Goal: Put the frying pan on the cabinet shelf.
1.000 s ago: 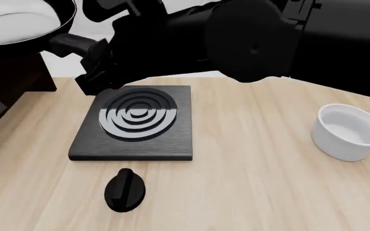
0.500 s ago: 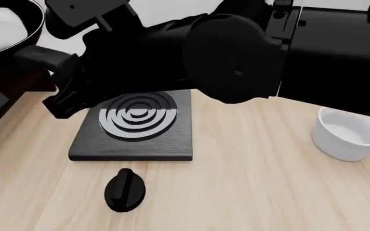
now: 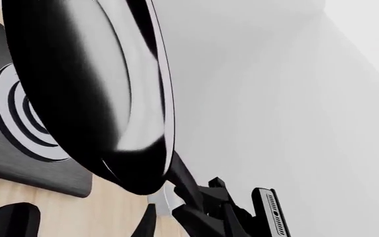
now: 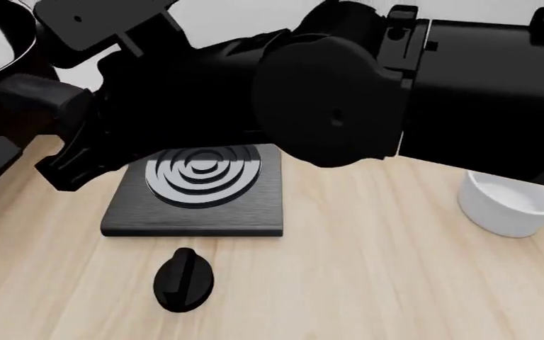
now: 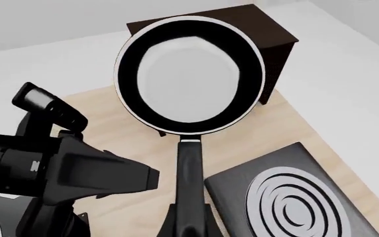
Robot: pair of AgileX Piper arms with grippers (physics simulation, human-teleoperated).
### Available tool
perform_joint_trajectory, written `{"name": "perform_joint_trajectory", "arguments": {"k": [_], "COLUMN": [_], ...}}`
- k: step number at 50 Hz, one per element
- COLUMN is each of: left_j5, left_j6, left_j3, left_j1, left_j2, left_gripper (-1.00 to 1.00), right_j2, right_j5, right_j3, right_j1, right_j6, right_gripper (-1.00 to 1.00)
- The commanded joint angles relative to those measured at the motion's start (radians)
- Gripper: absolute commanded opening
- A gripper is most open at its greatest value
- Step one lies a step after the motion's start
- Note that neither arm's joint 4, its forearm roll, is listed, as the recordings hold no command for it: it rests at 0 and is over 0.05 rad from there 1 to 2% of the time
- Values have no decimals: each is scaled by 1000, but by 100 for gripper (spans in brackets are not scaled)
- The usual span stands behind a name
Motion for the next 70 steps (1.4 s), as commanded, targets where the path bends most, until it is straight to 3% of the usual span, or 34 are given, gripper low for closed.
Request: {"name": "perform_joint_trajectory", "arguments": {"k": [1, 38, 70], "left_j5": [-3, -18, -25], "left_j6": [1, -18, -22], "left_j3": [3, 36, 43], "left_j1": [1, -3, 22], "left_j2": [1, 7, 16], "left_gripper": [100, 100, 100], "right_j2": [-14, 17, 31], "right_j5": [-17, -26, -58], "right_j3": [-20, -53, -14], "right_j1": [22, 77, 129], "right_j6": [13, -4, -12], "right_gripper": [-100, -100, -100]}}
